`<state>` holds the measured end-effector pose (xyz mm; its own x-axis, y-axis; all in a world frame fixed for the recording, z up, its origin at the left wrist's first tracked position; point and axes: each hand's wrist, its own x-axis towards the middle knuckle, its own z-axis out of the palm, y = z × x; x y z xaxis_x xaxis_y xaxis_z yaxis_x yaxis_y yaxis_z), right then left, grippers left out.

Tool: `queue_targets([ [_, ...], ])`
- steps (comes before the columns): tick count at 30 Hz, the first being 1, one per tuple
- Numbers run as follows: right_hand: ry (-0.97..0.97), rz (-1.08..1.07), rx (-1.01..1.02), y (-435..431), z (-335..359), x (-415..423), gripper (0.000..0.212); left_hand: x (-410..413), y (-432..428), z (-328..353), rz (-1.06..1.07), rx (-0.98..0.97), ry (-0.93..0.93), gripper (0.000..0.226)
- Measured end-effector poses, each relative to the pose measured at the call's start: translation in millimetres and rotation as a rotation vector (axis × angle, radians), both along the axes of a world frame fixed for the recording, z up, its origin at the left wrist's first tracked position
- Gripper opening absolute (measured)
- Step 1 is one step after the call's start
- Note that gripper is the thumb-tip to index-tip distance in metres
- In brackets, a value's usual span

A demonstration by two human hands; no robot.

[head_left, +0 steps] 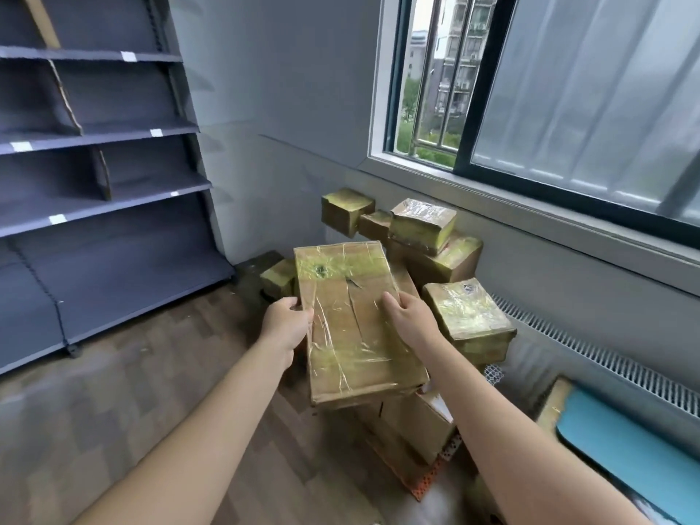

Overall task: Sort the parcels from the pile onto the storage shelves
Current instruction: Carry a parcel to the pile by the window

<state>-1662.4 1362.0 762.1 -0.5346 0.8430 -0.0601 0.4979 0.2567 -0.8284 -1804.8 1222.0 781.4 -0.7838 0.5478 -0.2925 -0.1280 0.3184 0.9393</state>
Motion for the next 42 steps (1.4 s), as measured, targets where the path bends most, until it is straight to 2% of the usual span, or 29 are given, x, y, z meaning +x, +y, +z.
queue_targets([
  [3, -0.037, -0.008, -0.014, 70.7, -17.3, -25.2, 0.041, -30.7, 70.2, -16.1, -0.027, -0.057, -0.044, 0.026],
  [7, -0.099, 0.0, -0.041, 157.6, -33.5, -55.5, 0.039, -67.3, 155.3, -37.6, -0.084, -0.128, -0.138, 0.014],
  [16, -0.26, -0.095, -0.082, 280.6, -69.5, -101.0, 0.033, -109.6, 293.3, -73.2, -0.194, -0.187, -0.35, 0.049],
  [19, -0.298, -0.124, -0.104, 306.4, -78.8, -114.3, 0.033, -122.3, 325.7, -90.6, -0.224, -0.214, -0.378, 0.053],
  [22, -0.352, -0.131, -0.108, 327.6, -88.4, -129.9, 0.035, -135.1, 352.6, -99.9, -0.238, -0.246, -0.413, 0.03],
  [26, -0.431, -0.165, -0.135, 346.0, -101.1, -149.3, 0.037, -159.5, 385.2, -126.9, -0.273, -0.281, -0.441, 0.039],
  [27, -0.464, -0.168, -0.143, 348.5, -104.3, -153.4, 0.037, -164.0, 390.4, -131.1, -0.279, -0.285, -0.449, 0.035],
  [29, -0.503, -0.19, -0.155, 354.0, -111.6, -159.9, 0.037, -170.8, 400.4, -140.8, -0.296, -0.287, -0.456, 0.009],
  [32, -0.486, -0.278, -0.152, 361.7, -119.4, -166.4, 0.034, -175.1, 411.0, -147.1, -0.325, -0.303, -0.479, 0.005],
  [35, -0.515, -0.306, -0.123, 362.5, -118.9, -174.2, 0.044, -188.3, 424.0, -190.4, -0.361, -0.321, -0.497, 0.07],
  [36, -0.535, -0.296, -0.11, 361.2, -117.6, -177.6, 0.051, -193.8, 428.1, -208.9, -0.354, -0.341, -0.489, 0.08],
  [38, -0.574, -0.263, -0.085, 356.5, -114.3, -185.6, 0.056, -198.0, 427.1, -209.2, -0.363, -0.36, -0.5, 0.084],
  [42, -0.642, -0.209, -0.055, 346.5, -112.3, -198.2, 0.057, -201.3, 419.7, -181.4, -0.358, -0.369, -0.482, 0.076],
])
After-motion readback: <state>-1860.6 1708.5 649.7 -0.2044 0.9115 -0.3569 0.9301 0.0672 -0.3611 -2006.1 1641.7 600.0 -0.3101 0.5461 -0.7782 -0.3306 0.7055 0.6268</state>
